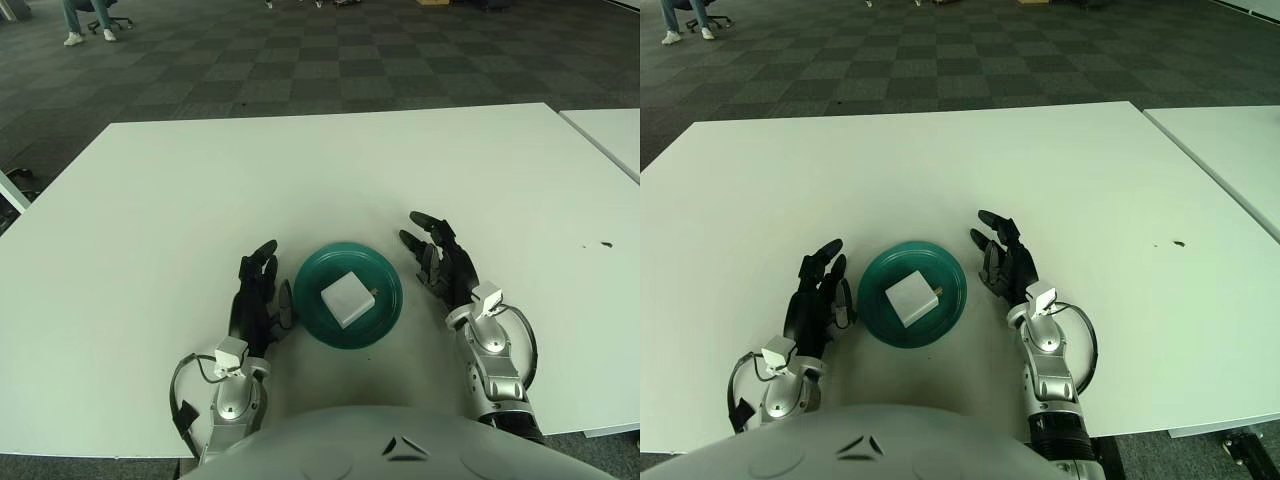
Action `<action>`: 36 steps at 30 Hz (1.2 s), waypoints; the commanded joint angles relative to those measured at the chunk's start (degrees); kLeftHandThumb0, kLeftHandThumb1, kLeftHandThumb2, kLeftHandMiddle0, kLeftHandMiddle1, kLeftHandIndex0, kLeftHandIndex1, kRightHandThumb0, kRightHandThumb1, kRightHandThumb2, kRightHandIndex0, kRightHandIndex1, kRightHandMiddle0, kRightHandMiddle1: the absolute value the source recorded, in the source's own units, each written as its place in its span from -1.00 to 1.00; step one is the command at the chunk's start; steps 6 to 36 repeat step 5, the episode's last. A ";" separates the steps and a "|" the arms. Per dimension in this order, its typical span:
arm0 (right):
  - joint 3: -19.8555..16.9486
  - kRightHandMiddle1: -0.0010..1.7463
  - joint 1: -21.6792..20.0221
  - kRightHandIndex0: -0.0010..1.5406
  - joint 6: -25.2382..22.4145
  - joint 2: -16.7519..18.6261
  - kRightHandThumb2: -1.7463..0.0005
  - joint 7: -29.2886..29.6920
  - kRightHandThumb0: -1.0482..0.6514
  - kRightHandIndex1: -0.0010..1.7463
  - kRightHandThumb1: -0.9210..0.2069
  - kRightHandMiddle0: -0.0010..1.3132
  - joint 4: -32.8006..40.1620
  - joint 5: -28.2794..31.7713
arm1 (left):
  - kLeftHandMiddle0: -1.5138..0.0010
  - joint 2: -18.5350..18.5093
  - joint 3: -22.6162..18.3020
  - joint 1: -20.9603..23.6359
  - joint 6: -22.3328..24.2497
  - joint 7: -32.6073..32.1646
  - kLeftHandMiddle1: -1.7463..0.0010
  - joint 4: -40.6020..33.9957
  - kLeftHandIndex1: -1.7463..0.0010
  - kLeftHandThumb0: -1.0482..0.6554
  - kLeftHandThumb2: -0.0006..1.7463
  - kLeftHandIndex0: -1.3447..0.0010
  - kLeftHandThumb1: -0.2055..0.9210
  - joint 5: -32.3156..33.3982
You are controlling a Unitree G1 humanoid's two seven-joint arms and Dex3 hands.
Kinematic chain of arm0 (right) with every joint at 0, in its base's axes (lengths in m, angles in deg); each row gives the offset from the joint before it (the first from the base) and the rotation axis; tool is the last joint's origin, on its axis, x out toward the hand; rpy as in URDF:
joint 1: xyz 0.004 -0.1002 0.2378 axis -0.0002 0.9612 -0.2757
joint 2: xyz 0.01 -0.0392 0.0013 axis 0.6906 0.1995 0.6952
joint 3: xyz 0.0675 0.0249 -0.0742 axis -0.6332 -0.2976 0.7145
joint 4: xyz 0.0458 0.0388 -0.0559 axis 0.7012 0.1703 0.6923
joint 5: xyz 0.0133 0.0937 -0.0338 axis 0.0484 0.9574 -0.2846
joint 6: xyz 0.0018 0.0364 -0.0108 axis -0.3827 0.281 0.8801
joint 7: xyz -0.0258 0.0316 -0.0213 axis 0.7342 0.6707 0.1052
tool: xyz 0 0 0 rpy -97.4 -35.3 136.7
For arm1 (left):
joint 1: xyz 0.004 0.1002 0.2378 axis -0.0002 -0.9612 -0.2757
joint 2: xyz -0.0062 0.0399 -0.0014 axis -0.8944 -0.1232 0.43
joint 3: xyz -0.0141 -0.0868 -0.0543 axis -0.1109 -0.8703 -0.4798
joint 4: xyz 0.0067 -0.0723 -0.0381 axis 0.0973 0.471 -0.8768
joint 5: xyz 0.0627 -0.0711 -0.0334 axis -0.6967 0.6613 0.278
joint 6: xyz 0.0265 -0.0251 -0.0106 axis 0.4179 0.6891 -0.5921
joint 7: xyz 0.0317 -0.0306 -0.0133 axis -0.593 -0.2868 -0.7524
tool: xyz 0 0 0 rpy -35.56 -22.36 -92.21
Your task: Put the charger into the plate.
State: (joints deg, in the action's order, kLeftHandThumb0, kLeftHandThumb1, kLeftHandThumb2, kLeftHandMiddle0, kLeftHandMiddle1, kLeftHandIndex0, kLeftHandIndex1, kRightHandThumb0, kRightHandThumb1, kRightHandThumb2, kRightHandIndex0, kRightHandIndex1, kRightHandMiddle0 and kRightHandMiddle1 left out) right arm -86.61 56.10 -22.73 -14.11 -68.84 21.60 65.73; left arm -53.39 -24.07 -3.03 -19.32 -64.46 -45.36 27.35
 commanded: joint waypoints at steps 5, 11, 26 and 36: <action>0.07 -0.19 0.77 -0.53 4.95 0.70 0.05 7.13 -0.73 -1.00 -1.00 -1.00 -10.99 -5.12 | 0.65 0.18 -0.44 -1.39 2.87 -1.51 1.00 1.01 0.20 -0.78 0.12 1.00 1.00 -1.22; 0.07 -0.19 0.77 -0.53 4.95 0.70 0.05 7.13 -0.73 -1.00 -1.00 -1.00 -10.99 -5.12 | 0.65 0.18 -0.44 -1.39 2.87 -1.51 1.00 1.01 0.20 -0.78 0.12 1.00 1.00 -1.22; 0.07 -0.19 0.77 -0.53 4.95 0.70 0.05 7.13 -0.73 -1.00 -1.00 -1.00 -10.99 -5.12 | 0.65 0.18 -0.44 -1.39 2.87 -1.51 1.00 1.01 0.20 -0.78 0.12 1.00 1.00 -1.22; 0.07 -0.19 0.77 -0.53 4.95 0.70 0.05 7.13 -0.73 -1.00 -1.00 -1.00 -10.99 -5.12 | 0.65 0.18 -0.44 -1.39 2.87 -1.51 1.00 1.01 0.20 -0.78 0.12 1.00 1.00 -1.22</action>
